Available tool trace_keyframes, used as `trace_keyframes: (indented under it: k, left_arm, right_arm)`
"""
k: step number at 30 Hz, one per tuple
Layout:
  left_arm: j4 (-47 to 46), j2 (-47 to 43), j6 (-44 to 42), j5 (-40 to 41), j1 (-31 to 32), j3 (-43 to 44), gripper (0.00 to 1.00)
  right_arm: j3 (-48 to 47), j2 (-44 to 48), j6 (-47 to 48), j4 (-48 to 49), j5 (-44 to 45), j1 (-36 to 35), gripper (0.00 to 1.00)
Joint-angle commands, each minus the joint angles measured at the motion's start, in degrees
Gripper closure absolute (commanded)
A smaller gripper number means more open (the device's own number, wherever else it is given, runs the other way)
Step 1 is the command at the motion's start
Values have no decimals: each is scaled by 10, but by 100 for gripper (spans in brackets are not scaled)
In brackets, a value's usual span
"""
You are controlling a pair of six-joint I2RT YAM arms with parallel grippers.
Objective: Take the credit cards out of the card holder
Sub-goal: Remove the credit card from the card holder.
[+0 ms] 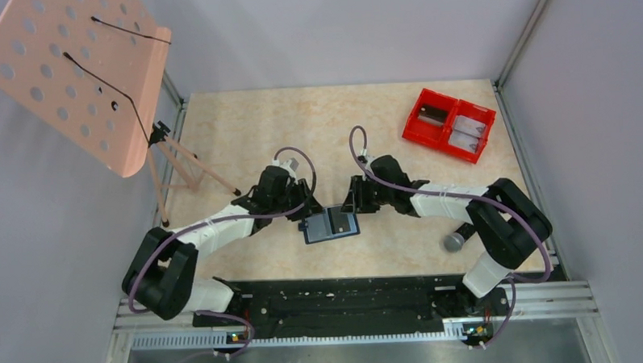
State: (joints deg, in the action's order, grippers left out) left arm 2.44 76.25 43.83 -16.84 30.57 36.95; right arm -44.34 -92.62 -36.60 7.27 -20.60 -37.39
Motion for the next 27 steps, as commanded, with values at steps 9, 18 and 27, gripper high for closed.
trace_keyframes:
  k: [9,18,27]
  left_arm:
    - [-119,90,15,-8,8,-28,61]
    - [-162,108,23,-27,10,-50,60]
    - [-183,114,25,-40,16,-55,61]
  right_arm:
    - [-5,-23,37,-15,22,0,64]
    - [14,-32,28,-3,20,0,70]
    - [23,-39,23,4,18,1,84]
